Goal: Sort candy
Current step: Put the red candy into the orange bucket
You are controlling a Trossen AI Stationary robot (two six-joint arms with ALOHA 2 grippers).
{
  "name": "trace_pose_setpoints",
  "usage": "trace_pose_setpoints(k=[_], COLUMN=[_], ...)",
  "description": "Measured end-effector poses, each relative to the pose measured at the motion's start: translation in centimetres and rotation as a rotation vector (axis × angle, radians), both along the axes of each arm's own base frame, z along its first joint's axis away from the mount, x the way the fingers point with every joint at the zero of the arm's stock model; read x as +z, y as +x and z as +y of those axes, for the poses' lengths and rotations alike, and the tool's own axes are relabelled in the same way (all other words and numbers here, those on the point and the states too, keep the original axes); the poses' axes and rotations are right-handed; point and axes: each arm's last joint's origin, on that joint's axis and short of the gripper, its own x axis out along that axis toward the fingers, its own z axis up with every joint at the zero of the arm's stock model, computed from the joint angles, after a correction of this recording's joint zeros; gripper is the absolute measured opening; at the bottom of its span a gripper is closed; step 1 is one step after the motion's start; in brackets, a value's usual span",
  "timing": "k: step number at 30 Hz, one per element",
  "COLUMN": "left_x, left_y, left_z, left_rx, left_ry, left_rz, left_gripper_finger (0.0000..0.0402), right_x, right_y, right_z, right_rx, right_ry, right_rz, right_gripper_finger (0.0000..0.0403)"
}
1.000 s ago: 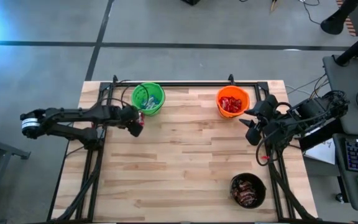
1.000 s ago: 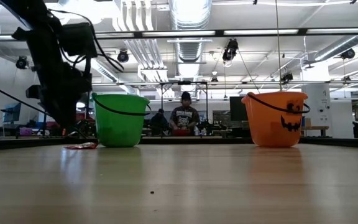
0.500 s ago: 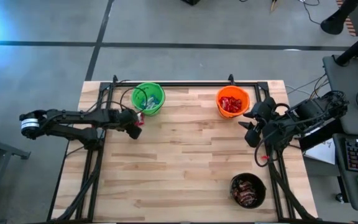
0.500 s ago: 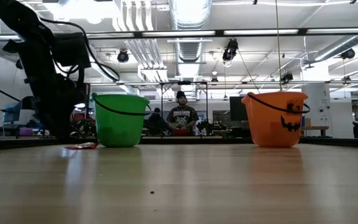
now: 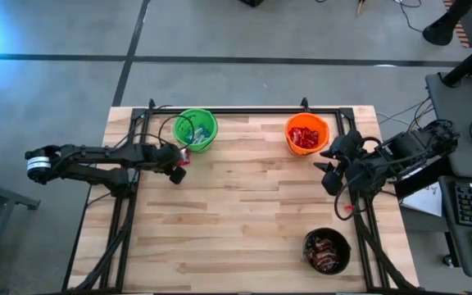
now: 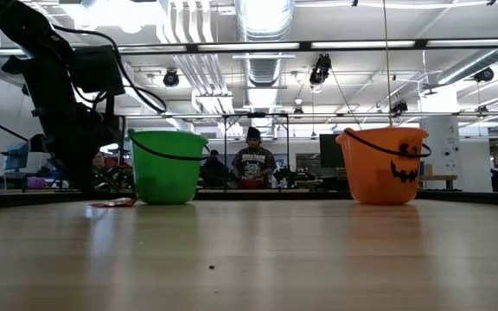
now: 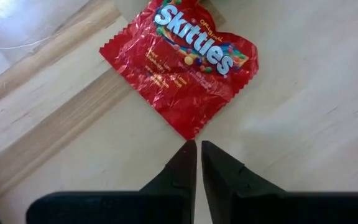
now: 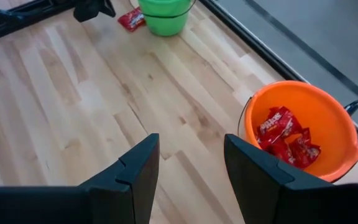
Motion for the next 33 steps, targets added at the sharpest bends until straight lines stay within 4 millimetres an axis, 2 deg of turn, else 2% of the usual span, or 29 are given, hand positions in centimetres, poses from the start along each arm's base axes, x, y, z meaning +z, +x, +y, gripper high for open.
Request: trace_pose_setpoints(k=[15,23,28,33], left_x=[0.3,0.5,1.3,3.0], left_y=[0.2,0.1,-0.2,0.7], left_z=[0.1,0.1,0.1,0.4], left_rx=[-0.021,0.007,0.068,0.005], left_ry=[0.006,-0.051,-0.047,-0.017], left_rz=[-0.008,-0.011,0.067,0.044], left_gripper_finger=[0.0004,0.0011,0.0024,0.0023], right_x=[-0.2,-0.2,-0.2,-0.2], right_y=[0.3,0.3,0.3,0.4], right_z=[0.2,0.2,0.2,0.2], right_rx=[-0.001,0.0,0.0,0.006], right_ry=[0.017,0.019,0.019,0.014], right_rz=[0.013,0.013,0.012,0.014], right_gripper_finger=[0.0171,0.0171,0.0171,0.0171])
